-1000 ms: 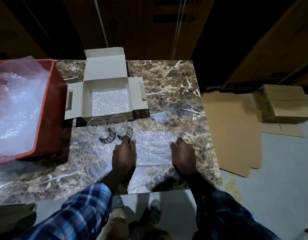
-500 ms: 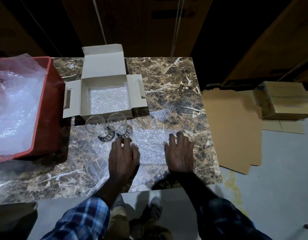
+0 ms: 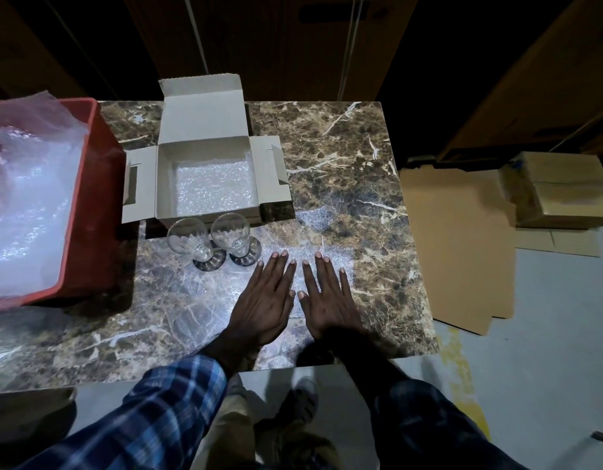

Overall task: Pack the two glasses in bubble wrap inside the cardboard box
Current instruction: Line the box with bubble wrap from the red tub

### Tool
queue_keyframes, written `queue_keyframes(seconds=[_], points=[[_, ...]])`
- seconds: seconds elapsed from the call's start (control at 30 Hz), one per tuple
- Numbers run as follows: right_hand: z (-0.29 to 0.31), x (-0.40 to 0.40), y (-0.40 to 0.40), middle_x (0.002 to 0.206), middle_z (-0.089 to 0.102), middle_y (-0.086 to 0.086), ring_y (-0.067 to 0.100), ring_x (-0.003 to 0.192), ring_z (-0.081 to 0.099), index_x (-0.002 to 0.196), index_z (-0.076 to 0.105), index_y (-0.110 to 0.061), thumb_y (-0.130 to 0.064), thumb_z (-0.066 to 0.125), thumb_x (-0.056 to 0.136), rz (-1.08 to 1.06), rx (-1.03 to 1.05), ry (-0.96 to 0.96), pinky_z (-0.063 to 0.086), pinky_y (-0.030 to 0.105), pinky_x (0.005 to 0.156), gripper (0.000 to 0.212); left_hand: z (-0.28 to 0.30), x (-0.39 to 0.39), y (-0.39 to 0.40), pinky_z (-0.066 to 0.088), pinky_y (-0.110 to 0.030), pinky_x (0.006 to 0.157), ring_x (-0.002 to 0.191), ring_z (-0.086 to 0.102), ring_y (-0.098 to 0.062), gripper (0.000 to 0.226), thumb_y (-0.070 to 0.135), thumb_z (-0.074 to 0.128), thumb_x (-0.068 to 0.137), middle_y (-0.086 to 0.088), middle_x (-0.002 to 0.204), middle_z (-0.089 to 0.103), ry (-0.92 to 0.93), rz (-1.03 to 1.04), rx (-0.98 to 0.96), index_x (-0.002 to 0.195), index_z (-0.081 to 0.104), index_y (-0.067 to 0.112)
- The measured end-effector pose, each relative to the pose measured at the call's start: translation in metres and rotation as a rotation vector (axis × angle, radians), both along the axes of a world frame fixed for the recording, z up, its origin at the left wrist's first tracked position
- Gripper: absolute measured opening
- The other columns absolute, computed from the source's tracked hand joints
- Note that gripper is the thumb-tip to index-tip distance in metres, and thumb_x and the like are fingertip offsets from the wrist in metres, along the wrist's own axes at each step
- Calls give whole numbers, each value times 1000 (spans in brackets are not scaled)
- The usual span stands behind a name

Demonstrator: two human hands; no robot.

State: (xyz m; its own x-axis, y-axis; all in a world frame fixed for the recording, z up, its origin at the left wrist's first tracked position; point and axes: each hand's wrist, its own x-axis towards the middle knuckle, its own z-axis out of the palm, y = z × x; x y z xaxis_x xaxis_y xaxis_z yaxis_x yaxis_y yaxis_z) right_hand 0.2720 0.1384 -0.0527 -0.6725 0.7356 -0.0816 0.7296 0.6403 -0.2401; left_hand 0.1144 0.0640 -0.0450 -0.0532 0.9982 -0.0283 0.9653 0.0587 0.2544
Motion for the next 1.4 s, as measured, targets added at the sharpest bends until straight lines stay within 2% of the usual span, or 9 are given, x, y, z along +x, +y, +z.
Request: queue_keyframes(seconds=[0.17,0.33,0.6,0.73,0.83,0.93,1.07,1.27,1.4], points=[[0,10,-2,166,17,11,26,154,15,158,25,-14,-54,27,105,-96,77,13,14,49,123,67,3,-4,-1,12,-47,124,155,3,-21,63,40,28,105,-9,168,8,20,26,-33,159,19,8],[-3,31,-4,162,28,15,29,149,28,153,35,-5,-57,36,104,-242,214,91,29,50,119,72,3,-11,-6,6,-45,125,155,-1,-21,70,50,27,105,-9,168,4,-3,100,-54,159,13,8],[-2,23,-8,161,28,17,30,150,27,152,35,0,-50,36,105,-46,233,122,30,52,118,68,4,-12,-21,6,-48,124,155,-1,-20,73,54,23,105,-10,168,6,18,70,-54,159,14,7],[-5,39,-10,161,25,17,31,148,30,151,37,-2,-49,39,104,-149,192,132,24,46,122,67,6,-24,-32,0,-46,125,155,-5,-19,73,56,18,105,-8,168,1,36,102,-95,160,10,8],[-1,53,-9,161,26,17,32,148,30,149,42,-3,-52,40,101,-121,177,176,17,41,123,69,14,-30,-45,5,-45,125,155,6,-24,67,49,23,107,-12,166,11,18,43,-17,158,19,5],[1,60,-17,152,45,18,32,140,45,138,58,-5,-44,50,99,52,243,254,34,43,117,56,19,-20,-49,15,-45,124,153,18,-25,60,43,33,107,-12,162,28,-8,-99,107,153,35,5],[-1,54,-21,137,61,13,32,121,61,118,71,-10,-29,60,93,129,260,315,51,42,100,33,7,-3,-43,27,-48,120,146,34,-30,55,42,43,104,-14,153,45,-36,-192,179,142,52,3],[1,45,-12,115,70,19,36,103,66,99,72,-2,-5,65,87,153,256,376,56,45,87,14,4,6,-36,36,-45,114,133,51,-32,50,38,50,100,-15,139,58,-1,-172,208,134,59,3],[13,40,-12,111,71,18,35,103,66,100,72,1,-7,56,92,148,189,407,54,45,92,19,4,5,-35,41,-45,111,129,55,-32,40,22,56,98,-16,136,61,18,-178,232,132,61,2]])
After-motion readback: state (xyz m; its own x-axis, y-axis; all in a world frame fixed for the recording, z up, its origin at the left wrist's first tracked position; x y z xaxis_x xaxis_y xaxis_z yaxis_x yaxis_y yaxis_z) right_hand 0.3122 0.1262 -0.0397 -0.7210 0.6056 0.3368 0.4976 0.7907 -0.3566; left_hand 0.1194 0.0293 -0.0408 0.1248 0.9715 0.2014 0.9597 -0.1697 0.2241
